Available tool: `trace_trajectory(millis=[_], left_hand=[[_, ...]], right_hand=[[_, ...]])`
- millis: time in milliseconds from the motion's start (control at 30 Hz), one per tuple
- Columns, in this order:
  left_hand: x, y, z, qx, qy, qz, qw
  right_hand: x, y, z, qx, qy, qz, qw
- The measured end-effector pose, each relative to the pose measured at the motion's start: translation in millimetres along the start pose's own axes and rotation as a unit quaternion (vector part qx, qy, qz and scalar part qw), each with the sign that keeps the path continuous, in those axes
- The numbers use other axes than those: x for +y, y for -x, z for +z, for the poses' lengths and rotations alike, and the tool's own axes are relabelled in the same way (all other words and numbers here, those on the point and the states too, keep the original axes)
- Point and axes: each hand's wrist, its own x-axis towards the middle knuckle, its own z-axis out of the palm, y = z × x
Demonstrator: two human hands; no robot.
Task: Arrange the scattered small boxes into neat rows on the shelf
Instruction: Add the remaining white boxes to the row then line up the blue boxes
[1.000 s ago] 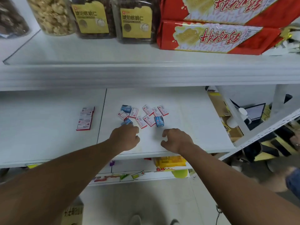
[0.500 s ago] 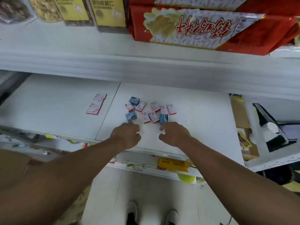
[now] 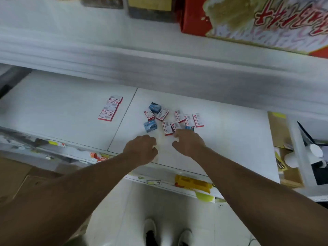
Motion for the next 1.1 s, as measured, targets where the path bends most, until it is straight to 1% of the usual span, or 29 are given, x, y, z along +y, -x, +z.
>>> trace_trajectory(millis=[100, 233, 367, 467, 600, 800, 900, 967, 1100], left_hand=[[-9.8, -10.9, 7.4, -0.003, 0.009, 0.012, 1.0], [-20.4, -23.2, 16.3, 0.003, 0.018, 0.025, 1.0], [-22.6, -32.1, 19.2, 0.017, 0.021, 0.017, 0.999], [-17.2, -42.3, 21.6, 0.053, 0.043, -0.008, 0.998], [-2.3, -56.4, 24.1, 0.095, 0.068, -0.026, 0.993], [23.1, -79.4, 26.8, 0.117, 0.135, -0.043, 0.983], [35.1, -93.8, 30.8, 0.126, 0.158, -0.067, 0.977], [43.8, -102.3, 33.2, 0.139, 0.144, -0.083, 0.976], [57.0, -115.8, 38.3, 0.146, 0.111, -0.107, 0.977]], right_hand=[[-3.7, -17.2, 3.6, 0.032, 0.023, 0.006, 0.999], [-7.0, -36.0, 9.1, 0.08, 0.03, 0.036, 0.996], [-8.0, -50.2, 13.4, 0.103, 0.031, 0.048, 0.993], [-6.1, -61.0, 15.4, 0.116, 0.048, 0.047, 0.991], [3.4, -70.6, 15.6, 0.113, 0.075, 0.043, 0.99], [15.9, -68.7, 9.3, 0.101, 0.113, 0.03, 0.988], [22.4, -63.4, 7.3, 0.089, 0.131, 0.026, 0.987], [29.7, -61.0, 10.4, 0.083, 0.14, 0.026, 0.986], [44.3, -55.9, 20.8, 0.1, 0.156, 0.024, 0.982]])
